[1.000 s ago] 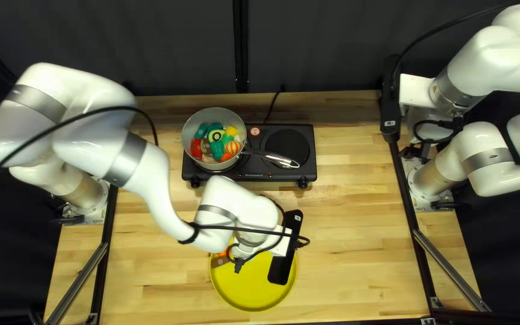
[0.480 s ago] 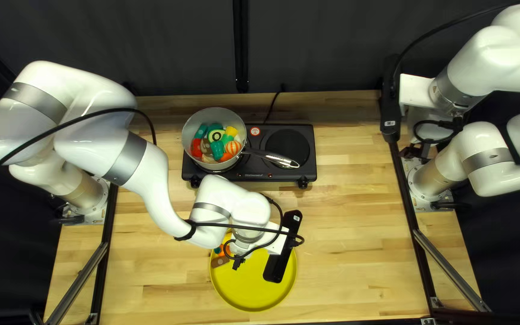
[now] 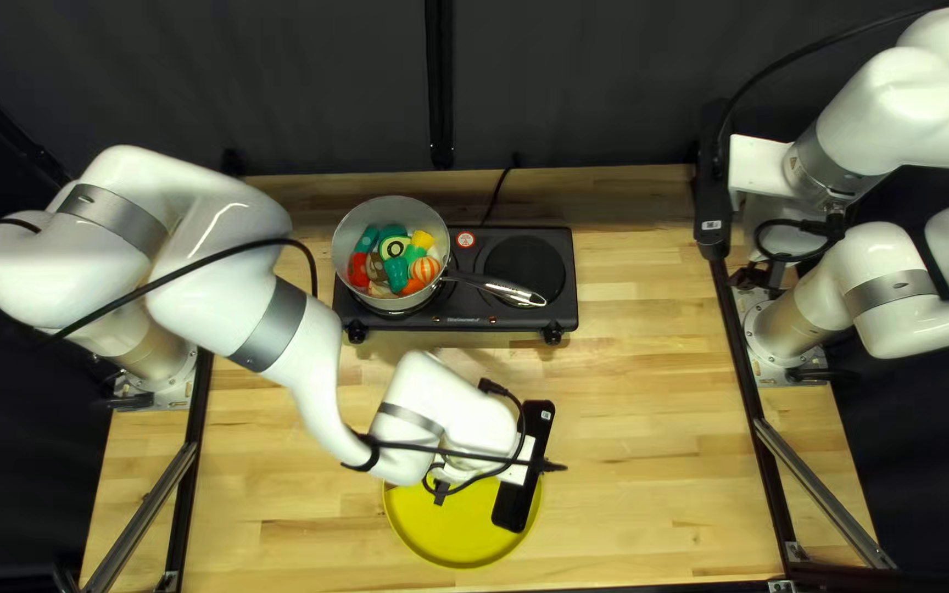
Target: Pick up a pot and place it onto the stove surface, add food to pot
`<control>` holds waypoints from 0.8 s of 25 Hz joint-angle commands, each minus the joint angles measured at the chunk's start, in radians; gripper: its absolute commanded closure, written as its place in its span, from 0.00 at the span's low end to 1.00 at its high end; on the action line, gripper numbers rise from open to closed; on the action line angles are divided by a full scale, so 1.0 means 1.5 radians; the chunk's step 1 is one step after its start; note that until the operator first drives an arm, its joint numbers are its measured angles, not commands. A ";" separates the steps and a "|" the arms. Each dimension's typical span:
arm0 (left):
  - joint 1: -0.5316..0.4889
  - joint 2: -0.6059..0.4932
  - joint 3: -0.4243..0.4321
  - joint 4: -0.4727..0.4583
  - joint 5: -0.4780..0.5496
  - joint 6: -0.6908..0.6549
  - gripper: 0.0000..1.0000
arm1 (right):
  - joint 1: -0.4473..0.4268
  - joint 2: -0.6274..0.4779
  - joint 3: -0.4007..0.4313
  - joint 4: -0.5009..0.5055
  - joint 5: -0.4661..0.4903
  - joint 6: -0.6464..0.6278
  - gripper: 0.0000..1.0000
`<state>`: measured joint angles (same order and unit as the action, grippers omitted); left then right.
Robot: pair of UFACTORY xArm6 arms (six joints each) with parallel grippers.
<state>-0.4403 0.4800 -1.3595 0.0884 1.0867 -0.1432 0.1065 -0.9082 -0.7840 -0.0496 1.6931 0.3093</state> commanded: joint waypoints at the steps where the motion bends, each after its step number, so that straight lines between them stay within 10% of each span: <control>1: -0.026 -0.012 -0.004 0.009 0.036 -0.028 0.00 | 0.000 0.000 0.000 0.000 0.000 0.000 0.00; 20: -0.057 0.006 0.023 -0.019 0.016 -0.013 0.00 | 0.000 0.000 0.000 0.000 0.000 0.000 0.00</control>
<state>-0.5310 0.4948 -1.3427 0.0719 1.1308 -0.2035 0.1065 -0.9082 -0.7839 -0.0496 1.6931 0.3093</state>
